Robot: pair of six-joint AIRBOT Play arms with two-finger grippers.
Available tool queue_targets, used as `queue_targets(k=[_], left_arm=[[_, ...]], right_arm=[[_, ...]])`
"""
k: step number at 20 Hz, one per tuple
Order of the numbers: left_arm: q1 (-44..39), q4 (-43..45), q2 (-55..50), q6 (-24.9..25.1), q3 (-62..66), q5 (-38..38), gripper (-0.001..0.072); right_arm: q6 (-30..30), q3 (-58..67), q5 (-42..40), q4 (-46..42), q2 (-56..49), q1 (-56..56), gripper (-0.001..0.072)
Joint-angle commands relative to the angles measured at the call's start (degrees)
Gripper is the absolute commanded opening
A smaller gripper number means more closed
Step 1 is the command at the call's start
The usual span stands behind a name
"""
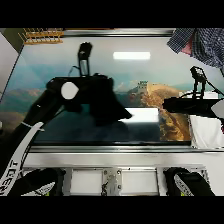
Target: Fold the clothes and pants, and hang the long-sleeved shirts on hangers.
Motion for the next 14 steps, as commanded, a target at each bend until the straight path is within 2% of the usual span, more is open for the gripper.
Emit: queue_targets(k=[1, 2, 5, 9, 11, 14], left_arm=[[-7.8, 3.1, -5.8, -0.2, 9.2, 1.3, 0.0461], [-7.0, 3.1, -7.5, -0.6, 11.1, -0.6, 0.0585], [-0.9, 3.0, -10.1, -1.7, 13.0, -7.7, 0.0586], [11.8, 2.9, -13.6, -1.7, 12.6, -20.5, 0.0586], [17.5, 2.4, -15.0, -3.5, 8.5, -21.6, 0.0586], [23.5, -1.4, -16.5, -5.5, -1.7, -18.6, 0.0586]], right_arm=[[0.6, 0.0, -2.8, 0.7, 0.0, -0.1, 0.0023], [0.5, 0.0, -3.0, 0.7, 0.0, -0.1, 0.0023], [0.5, 0.0, -3.0, -2.4, 0.0, -0.1, 0.0023], [0.6, 0.0, -2.9, -3.8, 0.0, -0.1, 0.0023], [0.6, 0.0, -3.0, -3.8, 0.0, -0.1, 0.0023], [0.6, 0.0, -3.0, -3.8, 0.0, -0.1, 0.0023]])
